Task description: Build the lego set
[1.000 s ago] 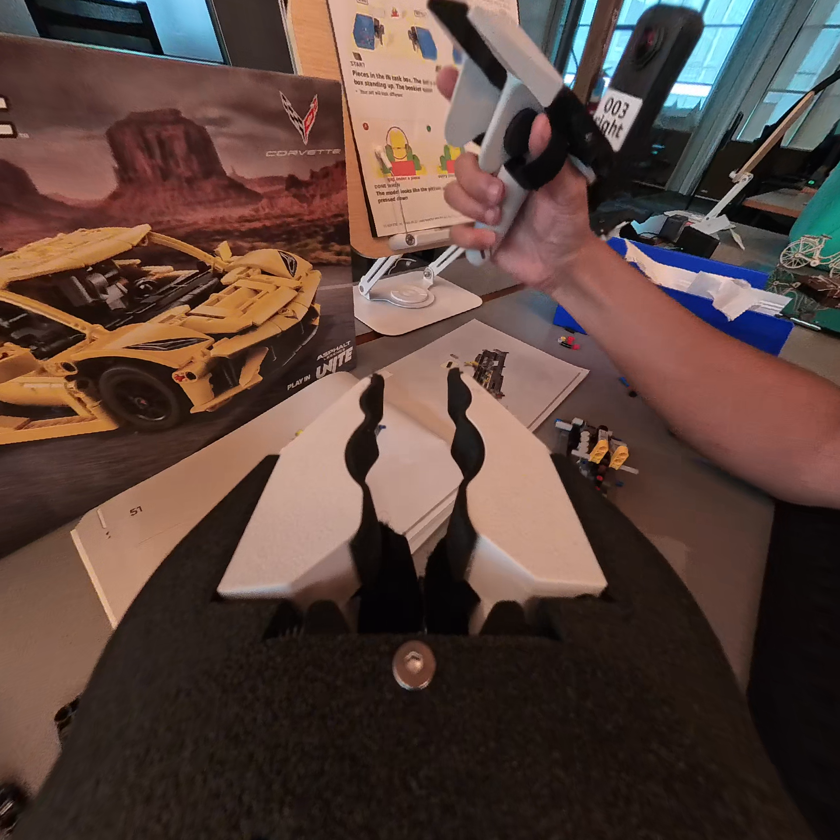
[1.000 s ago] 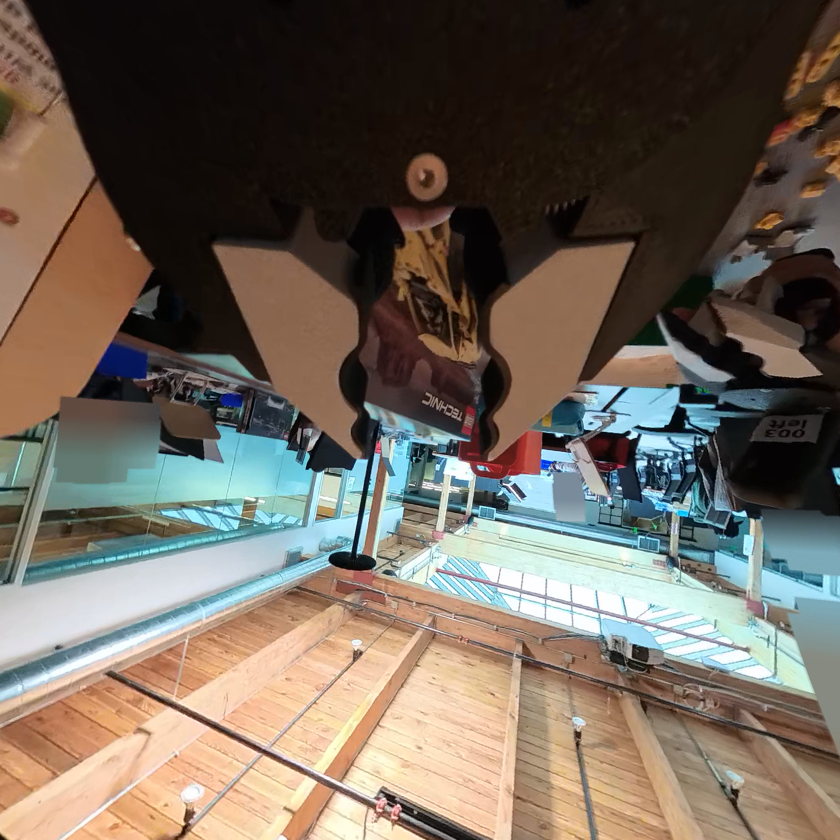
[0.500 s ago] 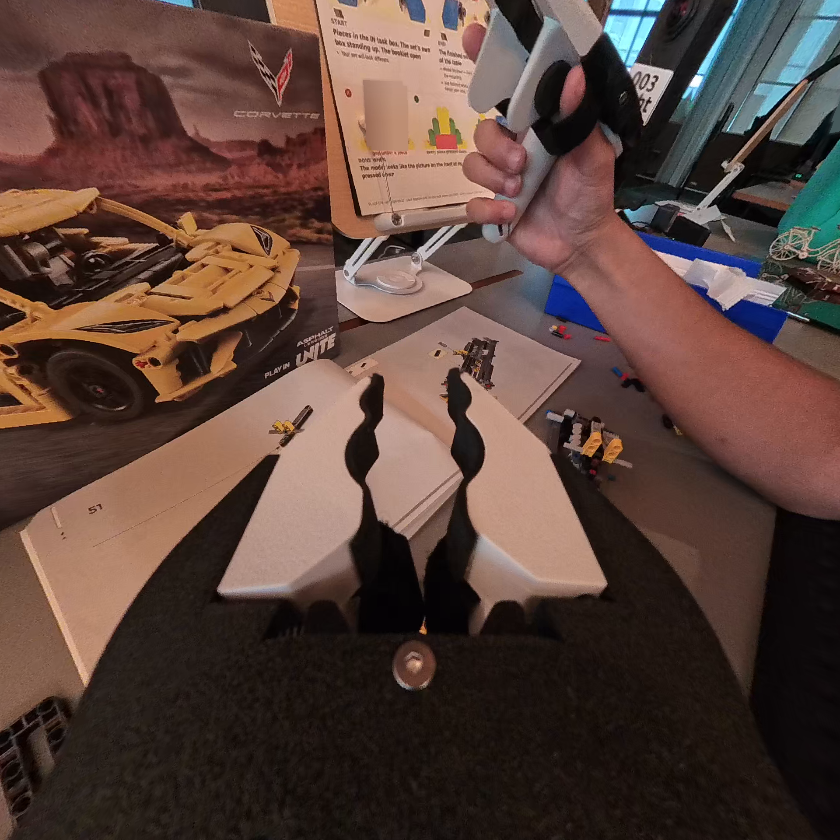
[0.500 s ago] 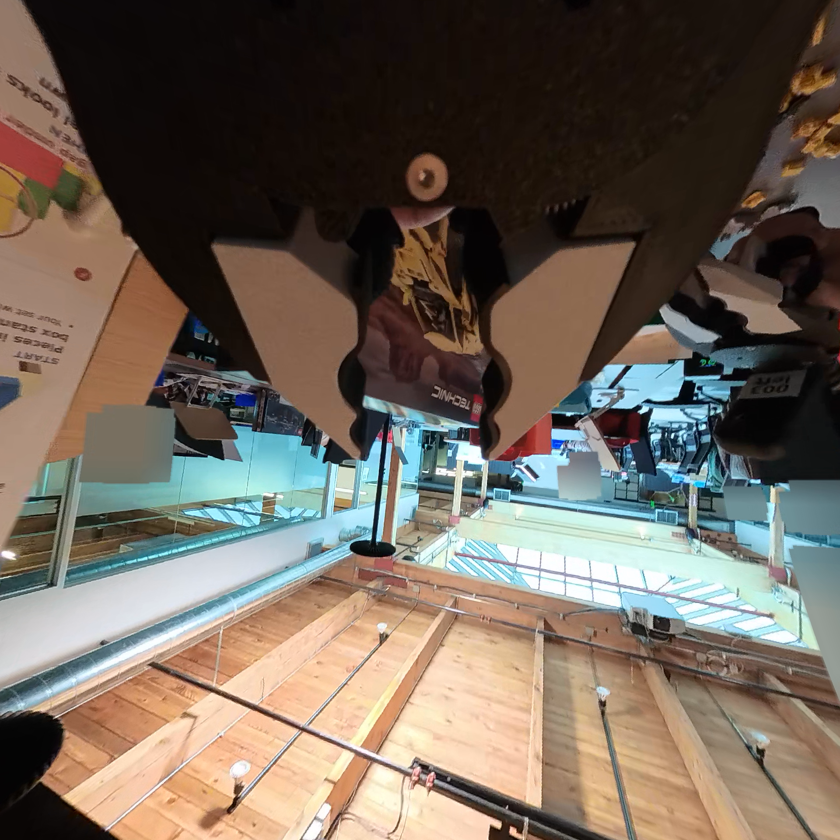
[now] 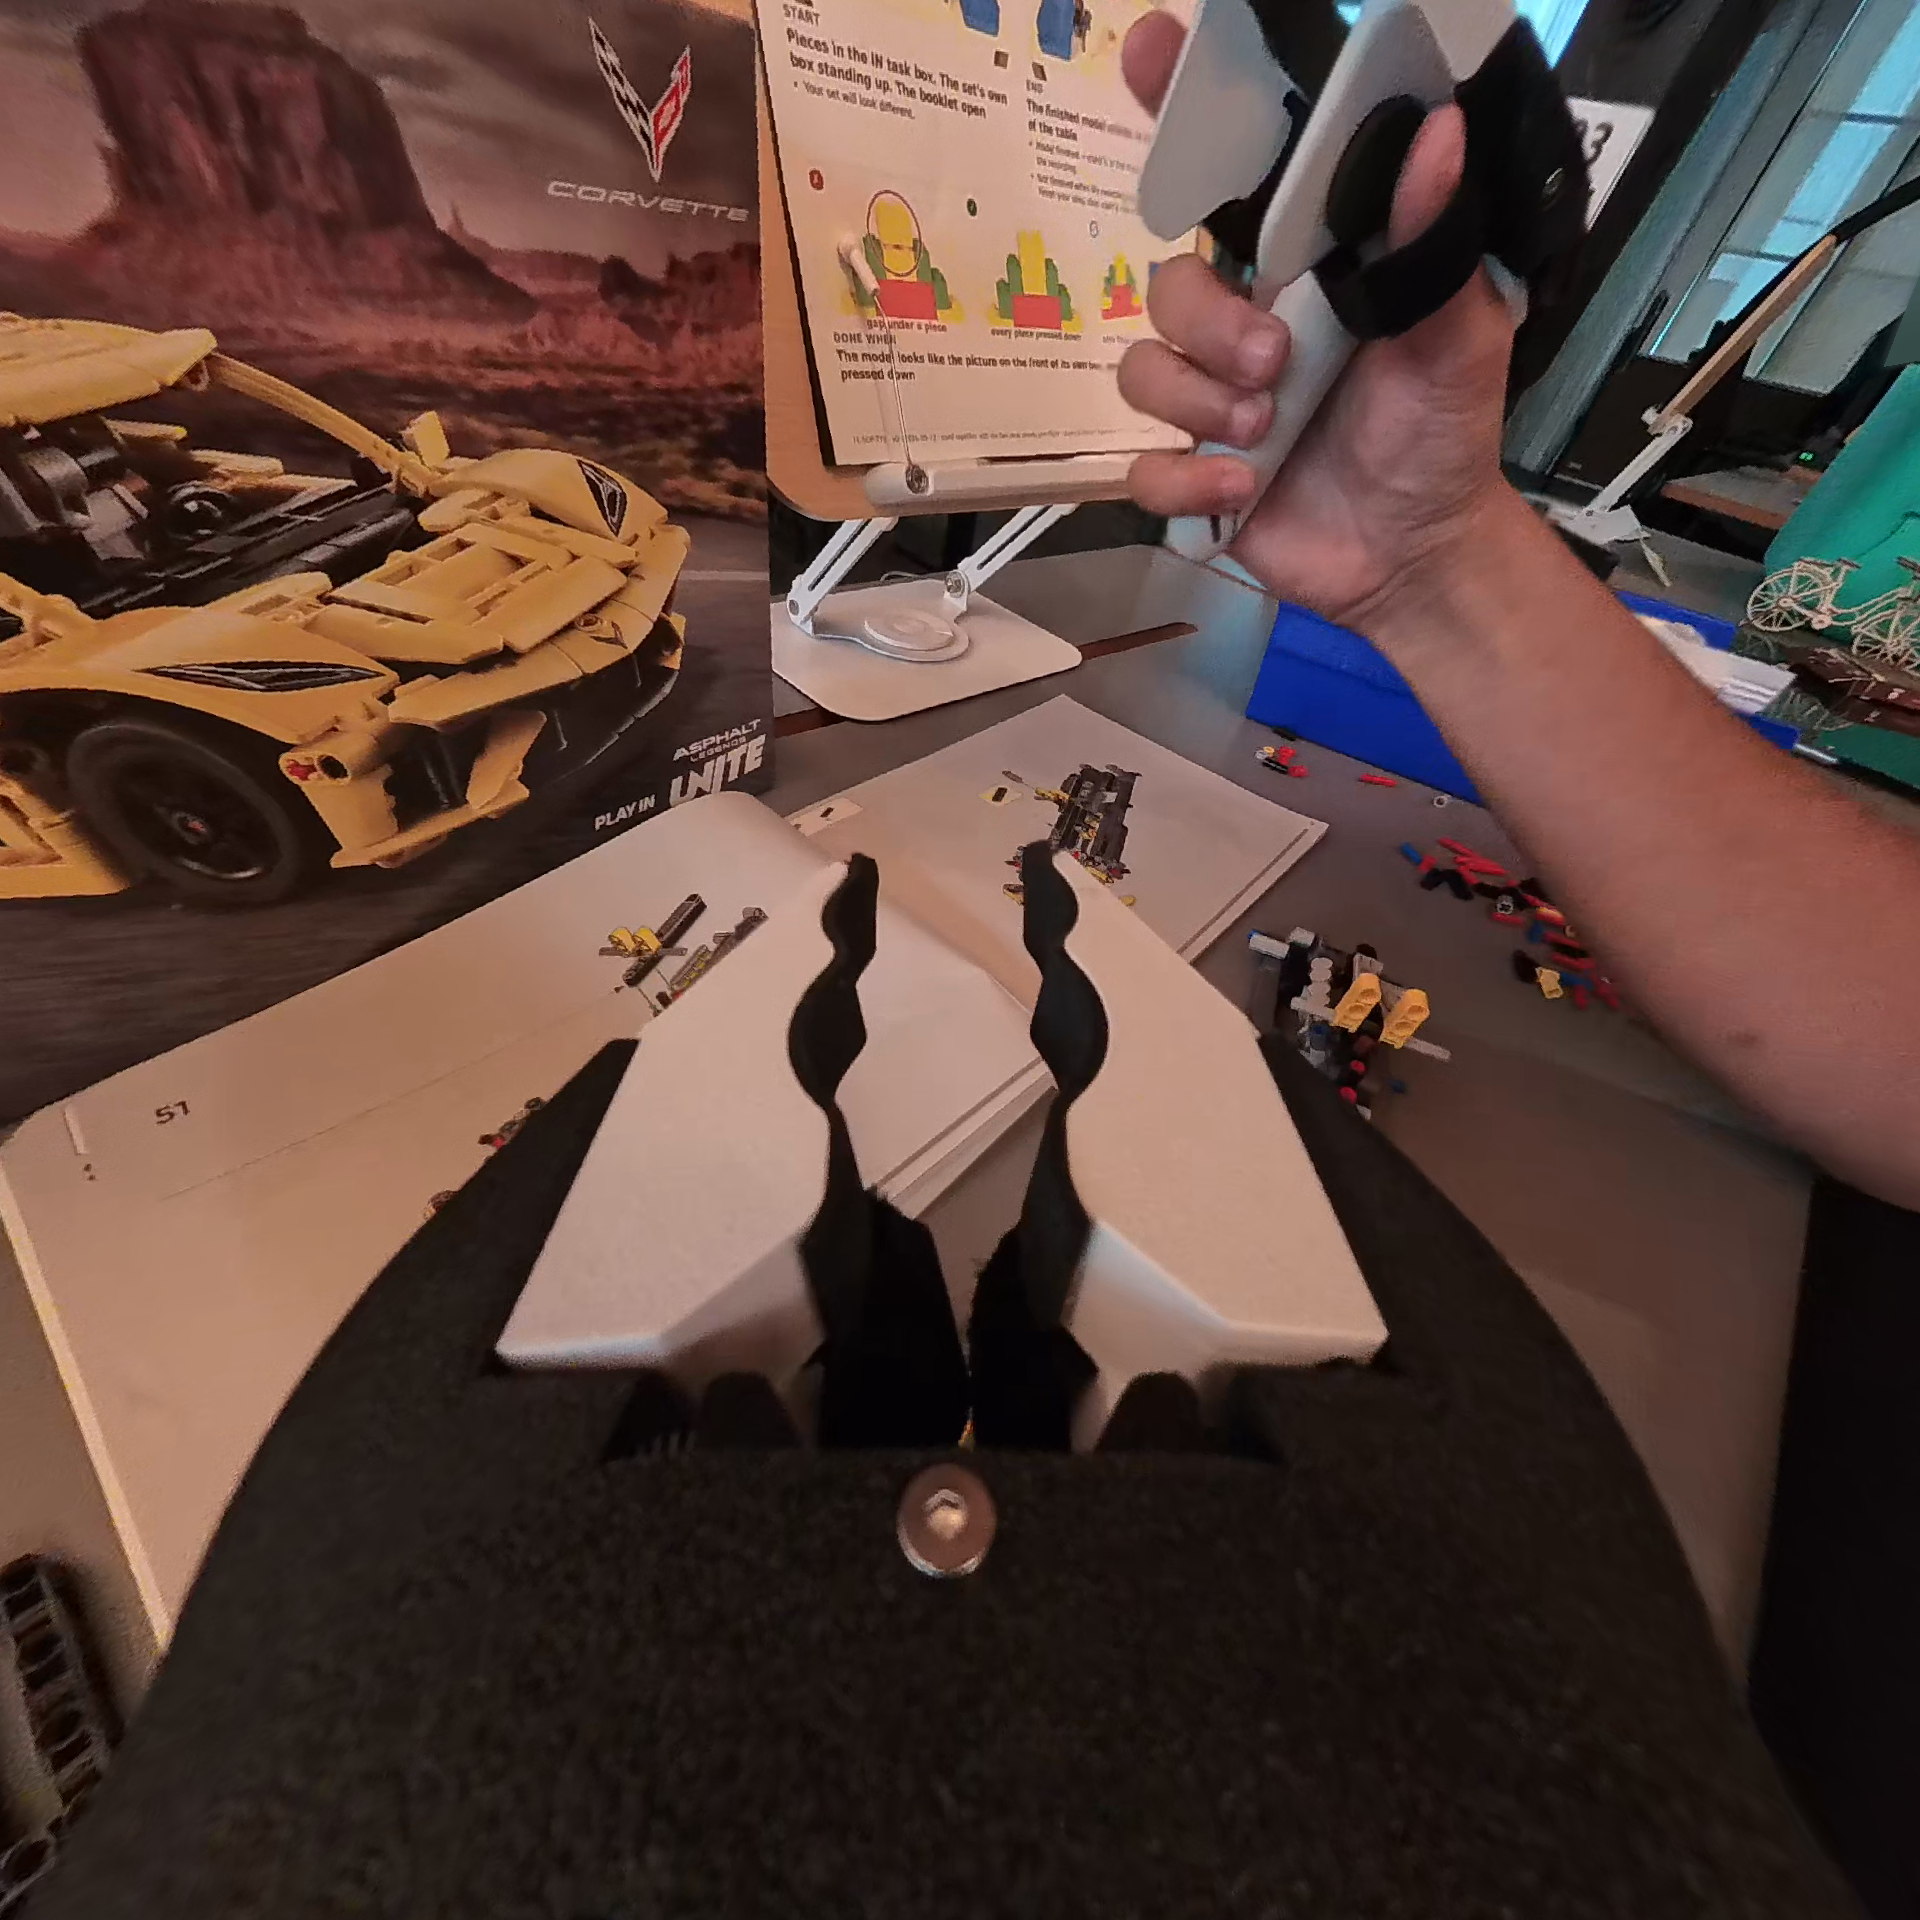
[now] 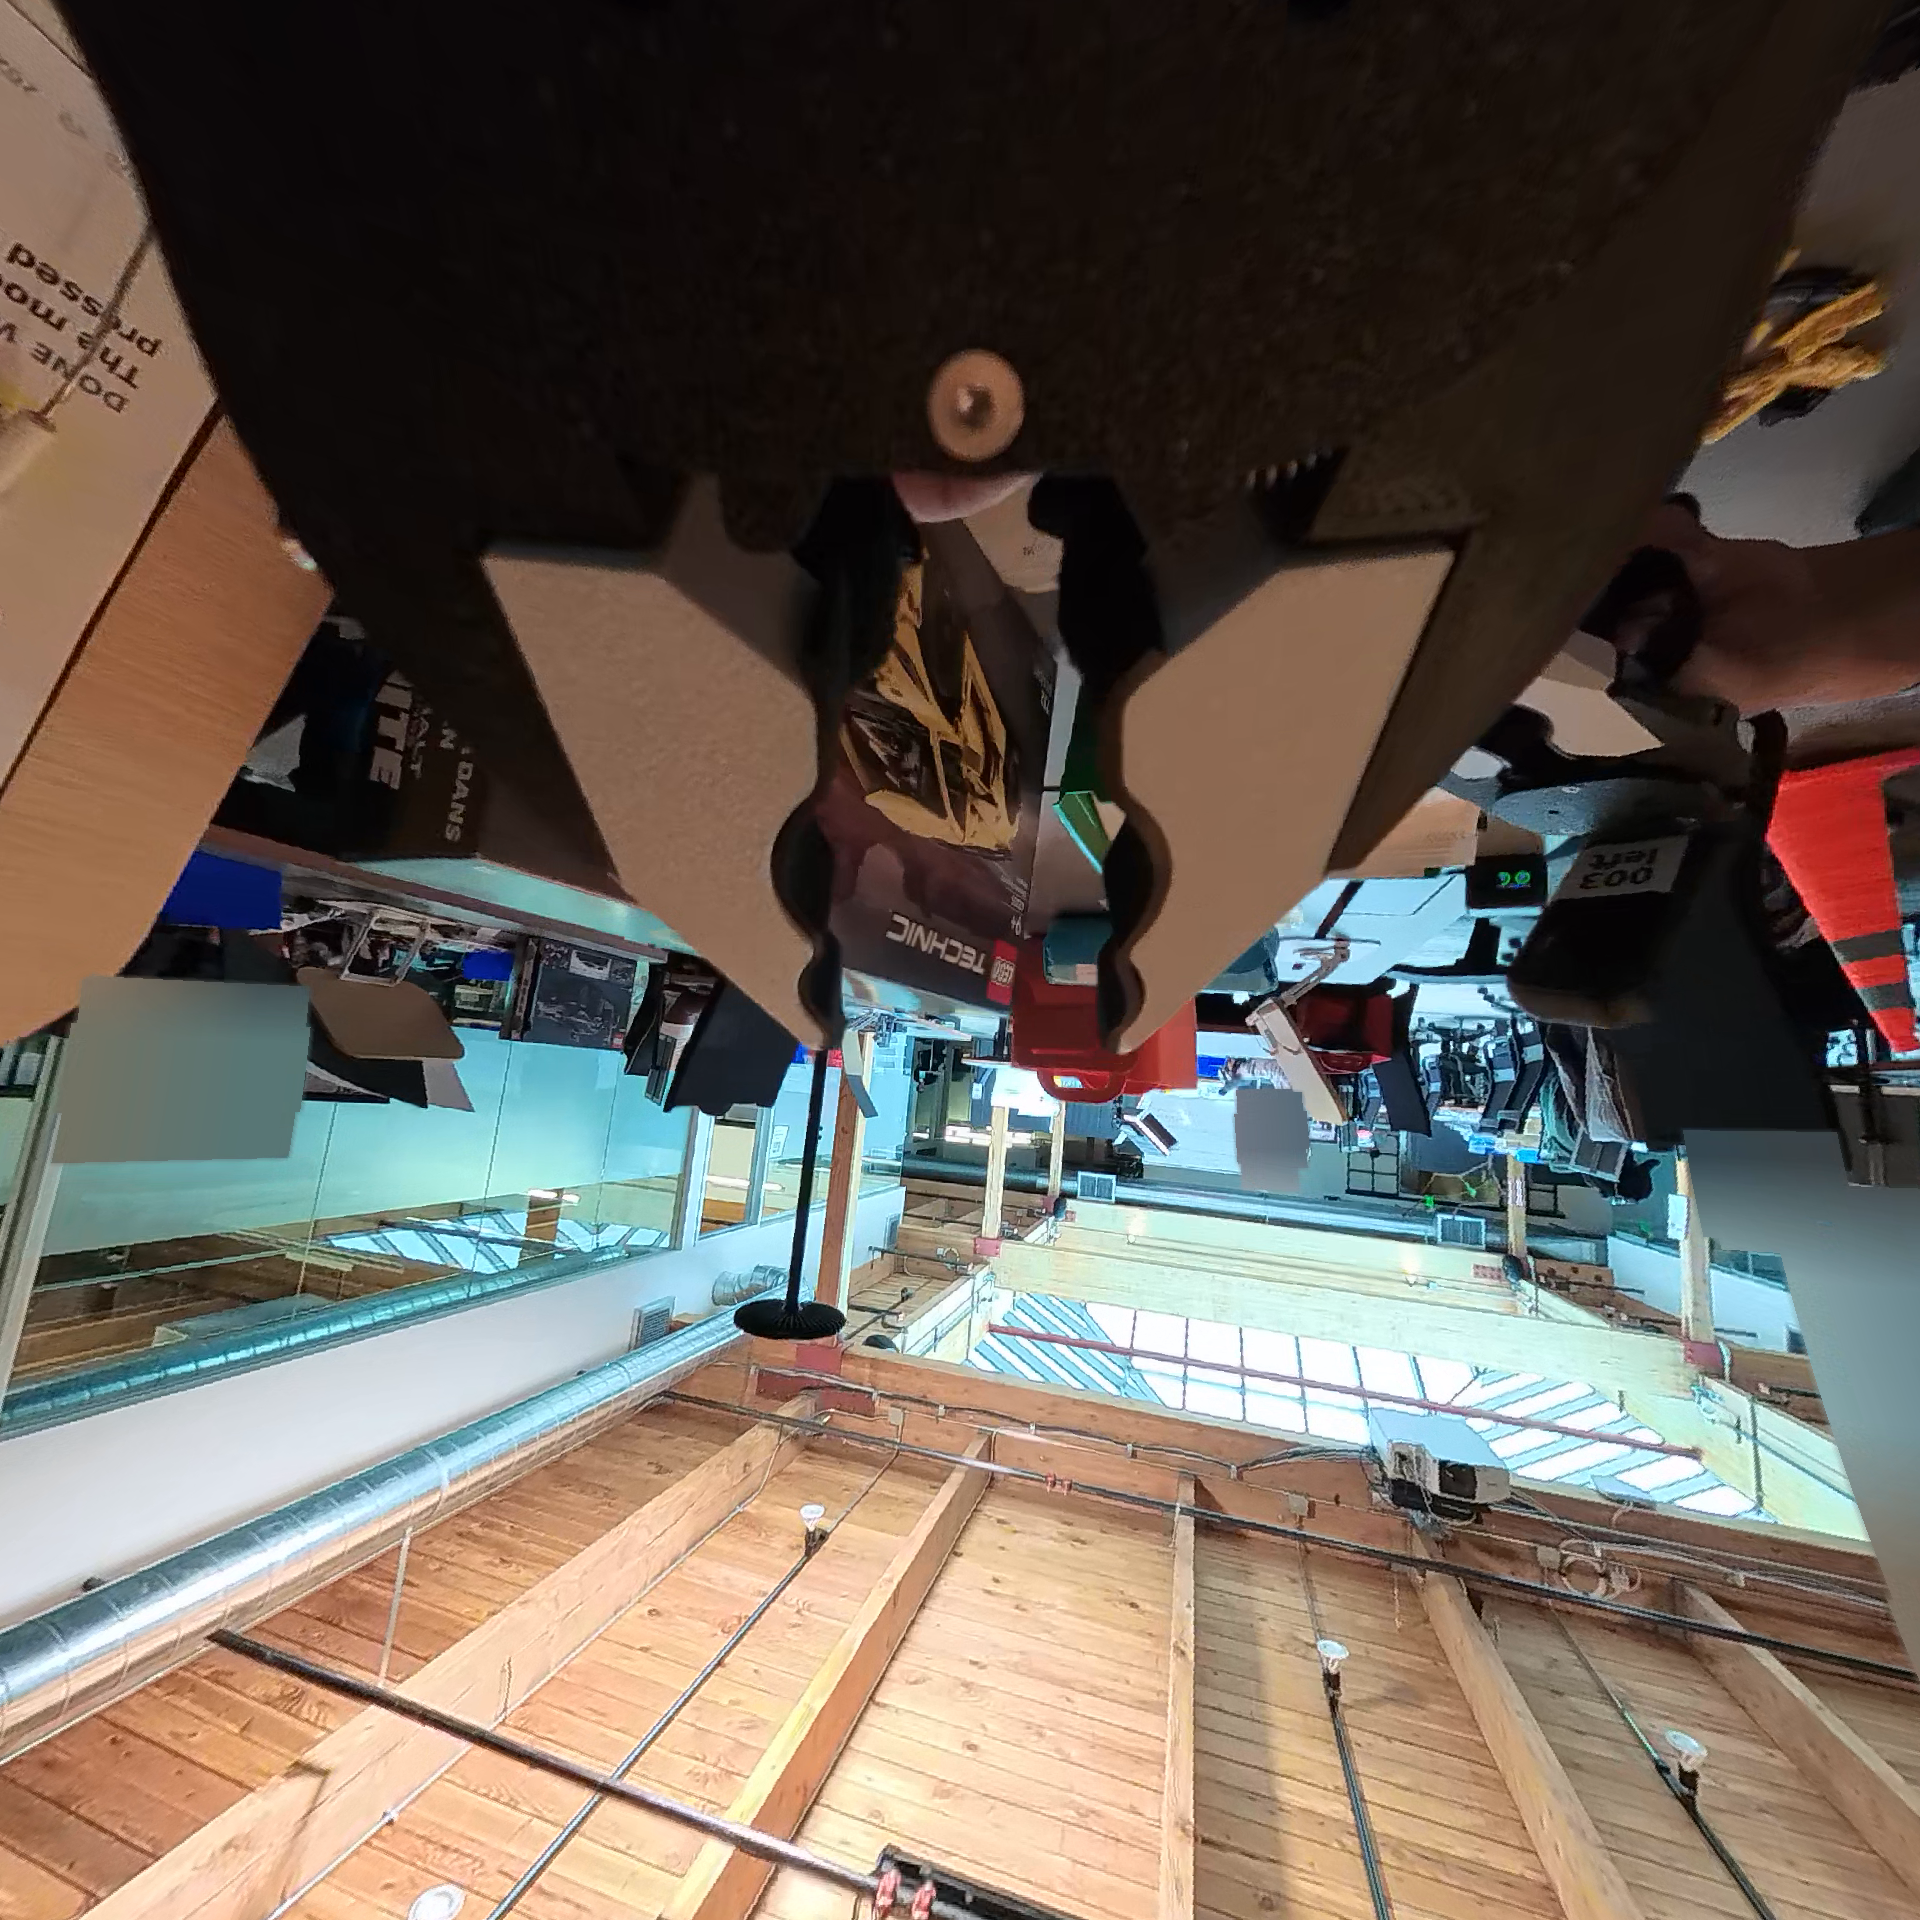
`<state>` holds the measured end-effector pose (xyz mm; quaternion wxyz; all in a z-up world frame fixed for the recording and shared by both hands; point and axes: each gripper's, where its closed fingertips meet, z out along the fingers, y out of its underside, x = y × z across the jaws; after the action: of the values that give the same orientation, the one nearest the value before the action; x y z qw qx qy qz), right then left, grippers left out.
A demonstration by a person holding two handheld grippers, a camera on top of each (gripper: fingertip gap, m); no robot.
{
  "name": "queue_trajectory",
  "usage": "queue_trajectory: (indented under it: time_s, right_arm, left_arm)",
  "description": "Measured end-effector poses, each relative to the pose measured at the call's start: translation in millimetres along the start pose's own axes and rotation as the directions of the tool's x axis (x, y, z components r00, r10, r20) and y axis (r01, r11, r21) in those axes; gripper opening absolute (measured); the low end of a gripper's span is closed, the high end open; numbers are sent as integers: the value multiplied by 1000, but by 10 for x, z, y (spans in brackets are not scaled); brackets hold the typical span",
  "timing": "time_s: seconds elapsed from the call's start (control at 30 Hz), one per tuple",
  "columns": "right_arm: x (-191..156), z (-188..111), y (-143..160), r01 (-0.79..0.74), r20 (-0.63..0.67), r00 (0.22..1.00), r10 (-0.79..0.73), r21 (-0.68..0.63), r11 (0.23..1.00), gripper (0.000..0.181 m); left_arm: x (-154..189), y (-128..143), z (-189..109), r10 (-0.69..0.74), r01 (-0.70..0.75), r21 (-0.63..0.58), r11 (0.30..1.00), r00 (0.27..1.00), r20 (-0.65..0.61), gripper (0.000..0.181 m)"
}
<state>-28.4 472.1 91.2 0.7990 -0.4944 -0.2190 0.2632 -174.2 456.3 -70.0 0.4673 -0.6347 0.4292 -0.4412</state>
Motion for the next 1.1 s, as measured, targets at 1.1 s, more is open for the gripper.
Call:
queue_trajectory:
  time_s: [1.1]
  right_arm:
    - [-646,-1579,809,-235,-336,939,75,-467,852,61]
  left_arm:
    - [24,-450,558,-123,130,99,987,989,-78,26]
